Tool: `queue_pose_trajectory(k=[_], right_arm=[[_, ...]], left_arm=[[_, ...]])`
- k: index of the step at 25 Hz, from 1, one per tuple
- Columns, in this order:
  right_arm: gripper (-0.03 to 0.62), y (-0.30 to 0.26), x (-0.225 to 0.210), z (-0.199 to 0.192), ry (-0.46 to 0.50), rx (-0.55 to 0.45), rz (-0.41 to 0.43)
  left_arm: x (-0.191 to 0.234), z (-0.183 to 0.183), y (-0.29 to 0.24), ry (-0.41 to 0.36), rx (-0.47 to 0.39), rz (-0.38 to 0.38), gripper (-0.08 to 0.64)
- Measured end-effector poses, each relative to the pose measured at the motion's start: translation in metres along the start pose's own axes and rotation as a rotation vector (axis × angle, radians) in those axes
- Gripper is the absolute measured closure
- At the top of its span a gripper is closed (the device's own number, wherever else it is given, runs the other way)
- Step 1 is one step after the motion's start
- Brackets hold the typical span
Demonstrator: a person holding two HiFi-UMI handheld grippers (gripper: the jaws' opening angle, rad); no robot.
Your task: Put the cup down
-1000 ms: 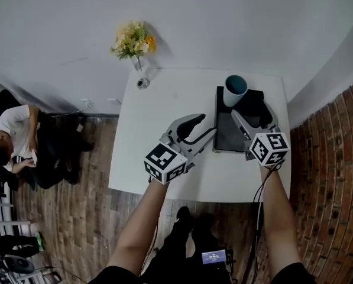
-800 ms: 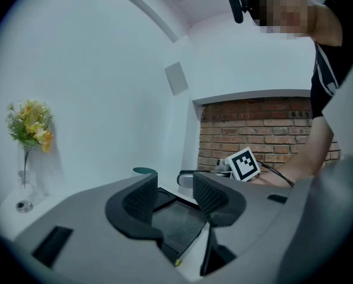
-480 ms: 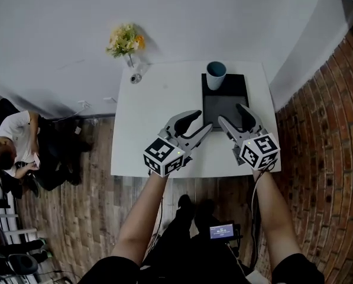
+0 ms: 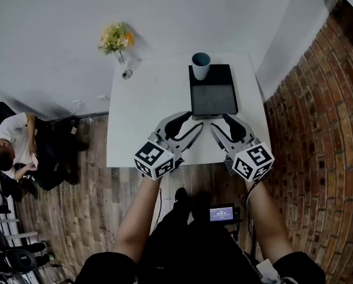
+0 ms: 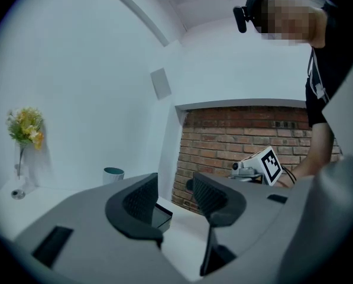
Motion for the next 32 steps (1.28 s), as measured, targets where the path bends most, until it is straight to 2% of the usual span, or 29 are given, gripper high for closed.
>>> queue_pose_trajectory(k=[5, 12, 19, 24, 28, 32], right_arm=[[0.388, 0.023, 0.018, -0.002, 0.001, 0.006, 0.002], [0.428, 0.045, 0.040, 0.015, 0.062, -0.020, -0.027], [0.480, 0.059, 0.069, 0.033, 0.182, -0.028, -0.048], [0.545, 0.064, 0.078, 0.034, 0.186, -0.041, -0.078], [0.557, 0.066, 0.082, 0.035, 0.215, -0.035, -0.079], [0.575, 0.065, 0.081, 0.037, 0.203, -0.045, -0.080]], left_arm=[[-0.021, 0.006, 0.010, -0.049, 0.014, -0.036, 0.373], [-0.046, 0.017, 0.029, -0.111, 0.012, -0.070, 0.373], [-0.063, 0.023, 0.055, -0.111, -0.018, -0.053, 0.373], [-0.065, 0.022, 0.069, -0.108, -0.066, -0.013, 0.374], [-0.069, 0.011, 0.073, -0.085, -0.028, -0.027, 0.376], [-0.067, 0.002, 0.076, -0.075, -0.003, -0.027, 0.374]])
Point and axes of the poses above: the fingertips, and each gripper's own axes: y backward along the fingers, x to its left, z out of its top, the point moved 3 cm from there along y, backward along the fingers, and after that the axes turned 6 degrees about z, right-handed, at the moved point
